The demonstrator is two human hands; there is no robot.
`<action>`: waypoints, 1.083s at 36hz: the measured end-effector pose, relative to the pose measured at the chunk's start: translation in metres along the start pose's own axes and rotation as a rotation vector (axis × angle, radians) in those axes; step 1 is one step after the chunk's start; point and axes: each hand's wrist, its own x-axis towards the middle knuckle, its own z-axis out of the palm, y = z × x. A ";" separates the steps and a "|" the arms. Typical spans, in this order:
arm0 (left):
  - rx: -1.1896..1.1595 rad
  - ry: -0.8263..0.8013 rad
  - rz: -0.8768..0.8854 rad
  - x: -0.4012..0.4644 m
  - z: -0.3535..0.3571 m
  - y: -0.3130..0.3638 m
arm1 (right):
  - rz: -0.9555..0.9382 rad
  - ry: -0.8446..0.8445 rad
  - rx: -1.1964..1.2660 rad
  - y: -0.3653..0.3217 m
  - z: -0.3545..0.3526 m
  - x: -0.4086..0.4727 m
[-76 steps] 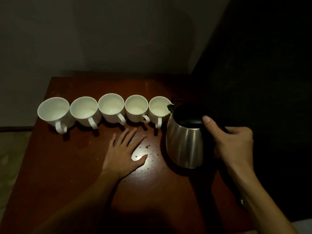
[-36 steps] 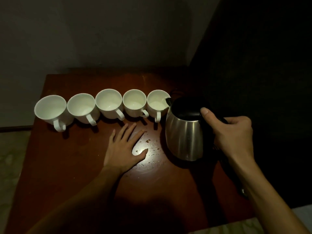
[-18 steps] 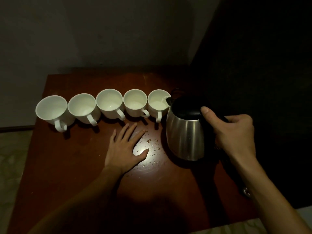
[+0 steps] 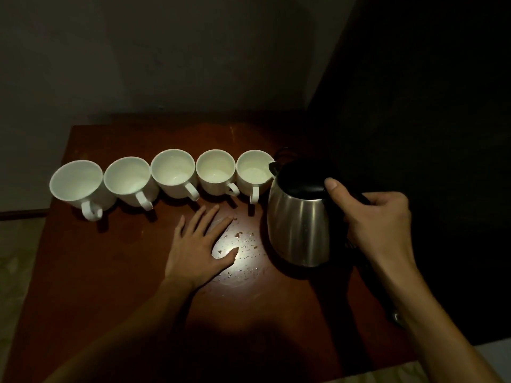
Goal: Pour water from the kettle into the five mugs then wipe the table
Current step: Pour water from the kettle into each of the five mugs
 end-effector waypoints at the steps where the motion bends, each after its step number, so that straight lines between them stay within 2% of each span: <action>1: -0.001 0.000 0.000 0.000 0.000 0.000 | -0.001 -0.003 -0.004 -0.001 0.000 0.000; 12: -0.012 0.011 0.004 0.000 0.000 0.000 | -0.039 0.044 -0.099 0.003 0.000 0.008; 16: -0.006 -0.001 -0.001 -0.001 -0.002 0.001 | -0.077 0.037 -0.058 0.000 0.003 0.007; 22: -0.010 0.011 0.002 -0.001 0.000 0.001 | -0.035 -0.013 0.041 0.002 0.002 0.009; 26: -0.021 0.020 0.003 -0.001 0.000 0.001 | -0.030 0.034 0.028 0.003 0.003 0.010; 39: -0.028 0.023 0.000 -0.001 0.000 0.000 | -0.027 0.037 0.030 0.002 0.004 0.011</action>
